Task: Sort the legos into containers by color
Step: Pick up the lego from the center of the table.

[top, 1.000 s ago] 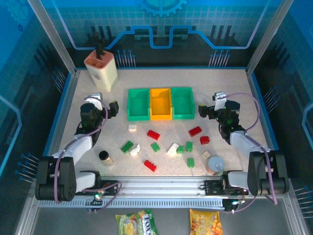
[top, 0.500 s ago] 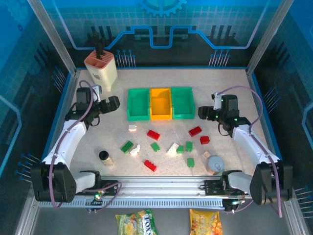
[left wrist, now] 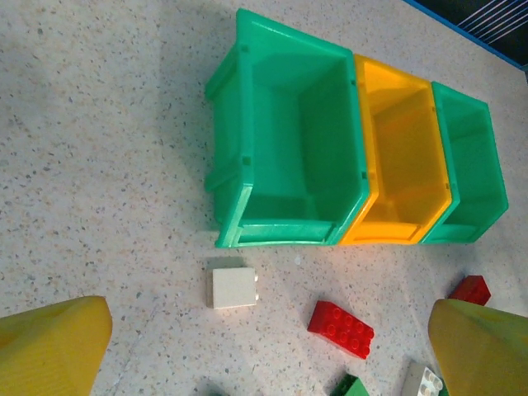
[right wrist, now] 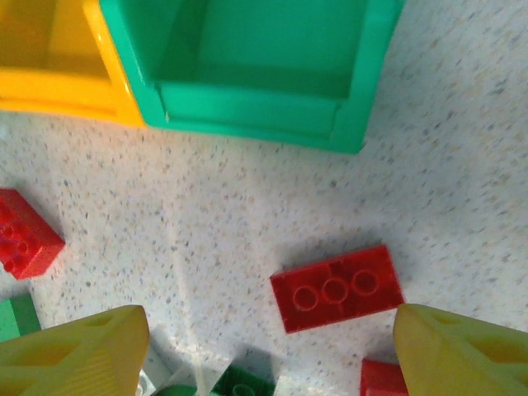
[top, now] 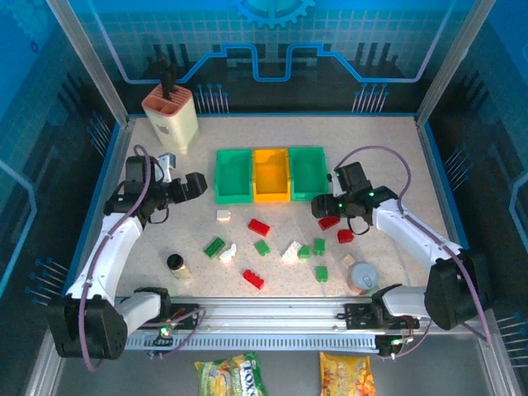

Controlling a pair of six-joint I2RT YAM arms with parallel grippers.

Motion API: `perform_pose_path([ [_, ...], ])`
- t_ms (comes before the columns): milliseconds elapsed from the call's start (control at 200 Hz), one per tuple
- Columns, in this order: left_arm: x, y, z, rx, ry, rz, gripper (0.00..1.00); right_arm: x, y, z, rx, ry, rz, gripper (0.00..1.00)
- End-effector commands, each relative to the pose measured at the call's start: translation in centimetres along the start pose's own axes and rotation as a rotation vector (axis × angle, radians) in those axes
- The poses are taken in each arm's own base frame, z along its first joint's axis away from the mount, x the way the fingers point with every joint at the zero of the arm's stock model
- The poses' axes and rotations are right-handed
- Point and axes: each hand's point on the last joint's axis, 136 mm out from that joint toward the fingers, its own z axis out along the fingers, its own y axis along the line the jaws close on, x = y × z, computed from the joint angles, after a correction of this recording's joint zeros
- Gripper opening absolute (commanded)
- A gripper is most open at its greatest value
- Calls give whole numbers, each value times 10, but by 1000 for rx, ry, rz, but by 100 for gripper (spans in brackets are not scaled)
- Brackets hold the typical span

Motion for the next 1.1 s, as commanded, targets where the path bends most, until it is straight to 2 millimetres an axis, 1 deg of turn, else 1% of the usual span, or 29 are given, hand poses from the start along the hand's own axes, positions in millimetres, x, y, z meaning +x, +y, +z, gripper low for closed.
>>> perform_pose_path([
  [0,1,-7,-8,17,-3,31,99,7,0,-1,46,49,-23,80],
  [90,-2,-12,-15,23,-10,46,99,11,-2,0,61,65,-44,80],
  [175,-4,-15,-17,28,-6,44,99,14,-4,1,70,83,-69,80],
  [250,-5,-14,-12,35,-6,50,99,20,-6,5,79,120,-114,81],
  [360,-8,-15,-5,55,-13,68,99,28,-14,11,104,192,-168,82],
  [435,-6,-17,-2,73,-11,103,99,30,-15,17,91,222,-188,82],
  [500,-3,-10,0,60,-11,125,99,32,-15,22,83,243,-199,83],
  [565,0,-1,2,35,-7,111,99,32,-16,26,91,259,-204,84],
  [605,1,1,2,32,-5,103,99,32,-17,28,96,266,-206,85],
  [790,2,-2,7,70,13,82,99,34,-22,41,121,303,-215,90],
  [956,2,-4,9,87,18,71,99,38,-25,52,145,329,-234,90],
  [1096,3,-3,9,83,18,68,99,40,-33,57,193,351,-244,88],
])
